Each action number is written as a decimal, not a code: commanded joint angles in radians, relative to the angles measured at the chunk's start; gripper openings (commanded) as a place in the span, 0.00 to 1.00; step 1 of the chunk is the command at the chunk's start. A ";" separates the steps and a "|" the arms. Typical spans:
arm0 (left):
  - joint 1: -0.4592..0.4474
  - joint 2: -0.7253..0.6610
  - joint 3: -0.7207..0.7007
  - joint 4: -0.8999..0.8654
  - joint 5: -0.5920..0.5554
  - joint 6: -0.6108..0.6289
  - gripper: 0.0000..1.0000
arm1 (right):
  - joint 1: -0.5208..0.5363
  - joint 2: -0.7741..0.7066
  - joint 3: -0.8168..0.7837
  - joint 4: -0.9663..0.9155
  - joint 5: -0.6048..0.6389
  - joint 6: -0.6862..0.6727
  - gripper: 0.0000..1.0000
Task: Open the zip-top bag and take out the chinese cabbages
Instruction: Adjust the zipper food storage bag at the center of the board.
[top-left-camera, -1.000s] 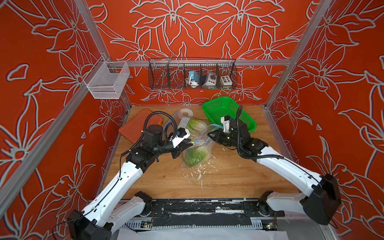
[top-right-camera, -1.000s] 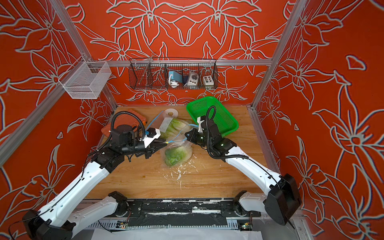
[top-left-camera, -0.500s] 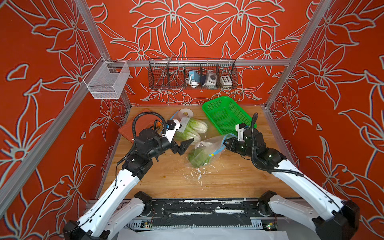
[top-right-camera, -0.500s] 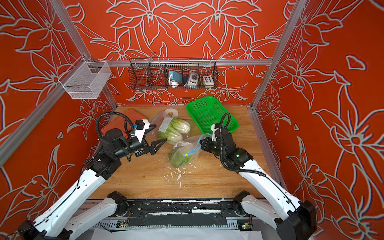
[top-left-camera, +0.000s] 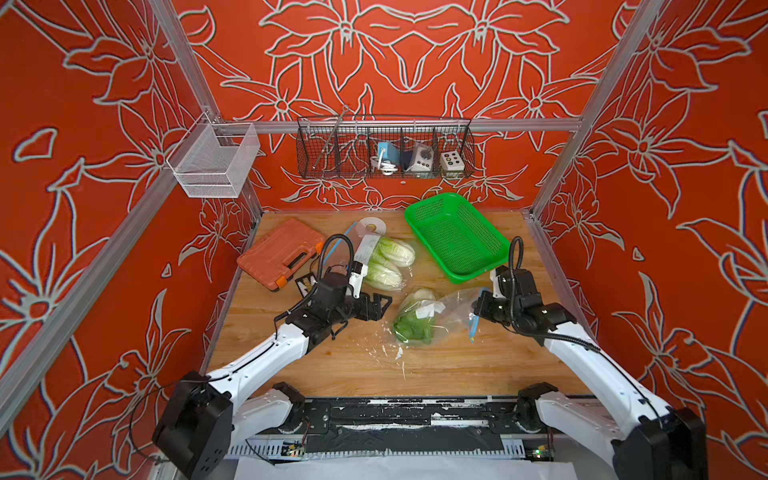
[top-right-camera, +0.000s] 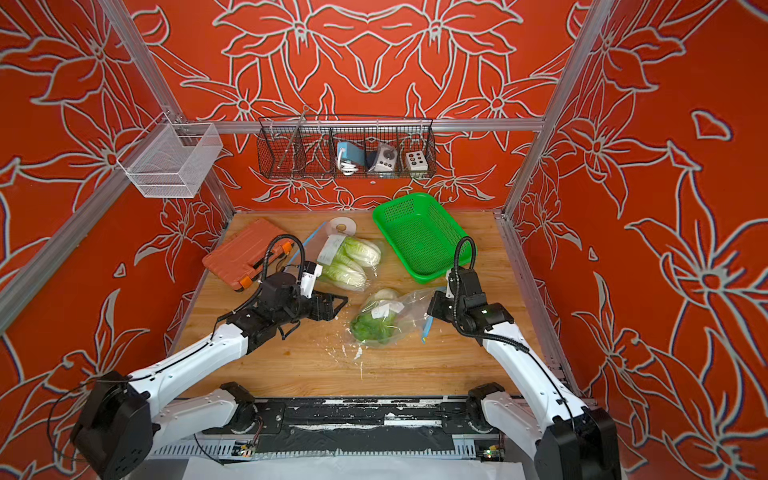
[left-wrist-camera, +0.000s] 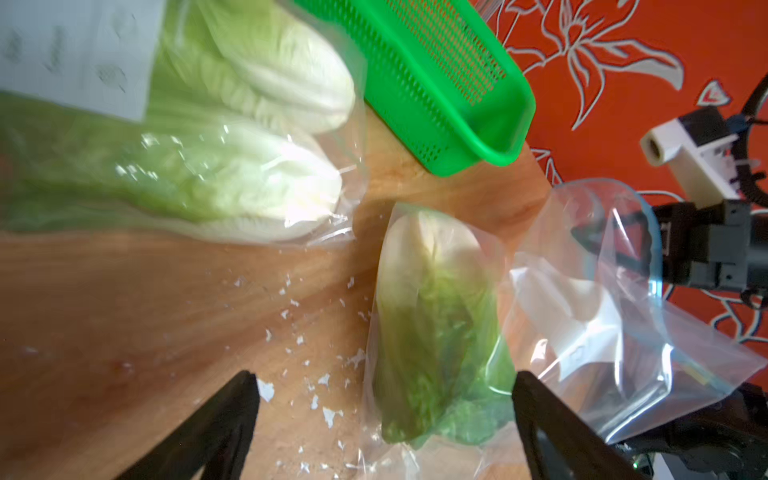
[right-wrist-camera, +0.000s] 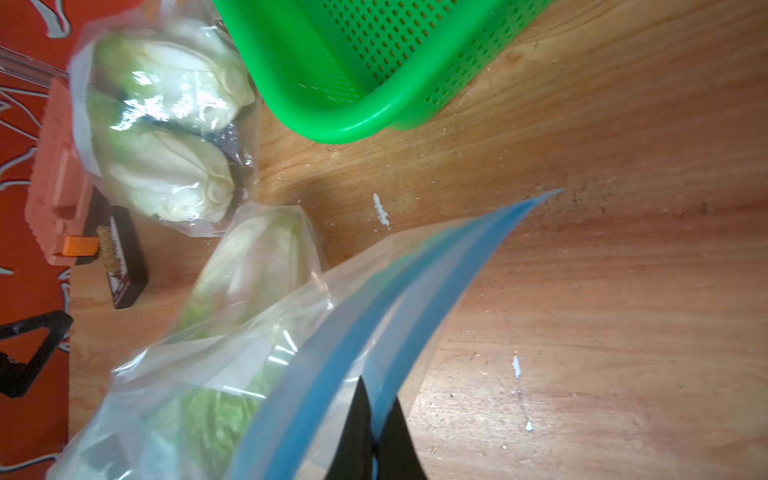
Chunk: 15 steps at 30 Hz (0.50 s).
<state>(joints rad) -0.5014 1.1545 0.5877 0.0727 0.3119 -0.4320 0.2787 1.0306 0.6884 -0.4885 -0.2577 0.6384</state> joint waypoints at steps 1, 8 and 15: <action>-0.037 0.073 -0.018 0.102 -0.003 -0.126 0.93 | -0.040 0.059 -0.009 0.024 0.008 -0.097 0.00; -0.059 0.206 -0.011 0.163 -0.011 -0.201 0.94 | -0.108 0.155 0.032 0.022 0.107 -0.177 0.00; -0.090 0.315 -0.003 0.239 0.129 -0.203 0.89 | -0.148 0.198 0.012 0.062 0.039 -0.189 0.00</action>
<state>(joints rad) -0.5774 1.4307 0.5690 0.2508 0.3595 -0.6186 0.1383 1.2022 0.6907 -0.4358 -0.2085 0.4789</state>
